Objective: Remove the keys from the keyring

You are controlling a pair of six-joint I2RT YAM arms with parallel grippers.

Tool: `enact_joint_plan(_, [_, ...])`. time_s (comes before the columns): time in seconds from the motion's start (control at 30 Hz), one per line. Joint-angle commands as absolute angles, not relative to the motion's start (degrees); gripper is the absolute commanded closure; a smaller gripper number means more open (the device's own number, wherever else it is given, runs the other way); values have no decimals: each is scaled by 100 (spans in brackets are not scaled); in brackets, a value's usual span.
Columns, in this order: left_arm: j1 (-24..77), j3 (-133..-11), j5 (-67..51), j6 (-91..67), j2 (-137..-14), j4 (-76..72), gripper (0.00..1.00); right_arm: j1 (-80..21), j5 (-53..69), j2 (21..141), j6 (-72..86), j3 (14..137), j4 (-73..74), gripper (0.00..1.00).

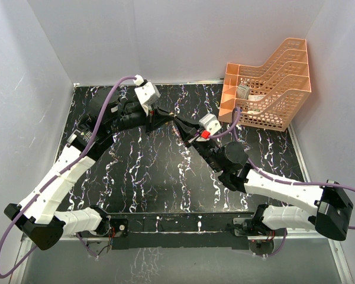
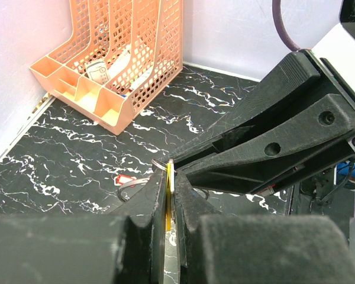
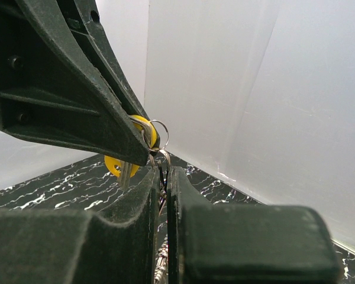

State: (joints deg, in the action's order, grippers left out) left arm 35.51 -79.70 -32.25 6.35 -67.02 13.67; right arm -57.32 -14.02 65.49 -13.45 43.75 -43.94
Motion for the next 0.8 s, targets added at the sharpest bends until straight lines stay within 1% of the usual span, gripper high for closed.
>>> enact_joint_plan(0.0, [3586,-7999,-3334,519,-6478,1134,100,-5757,-1497,6372,-1385,4623,-4617,100])
enact_joint_plan(0.23, [3586,-7987,-3273,609,-6466,1285,100,-5781,-1724,6328,-1433,4597,-4729,100])
enact_joint_plan(0.5, [3586,-7629,-3173,694,-6353,1188,100,-5805,-2051,6270,-1593,4644,-4806,100])
enact_joint_plan(0.77, [3590,-7439,-3085,760,-6403,1201,100,-5810,-2053,6123,-1696,4731,-4635,100])
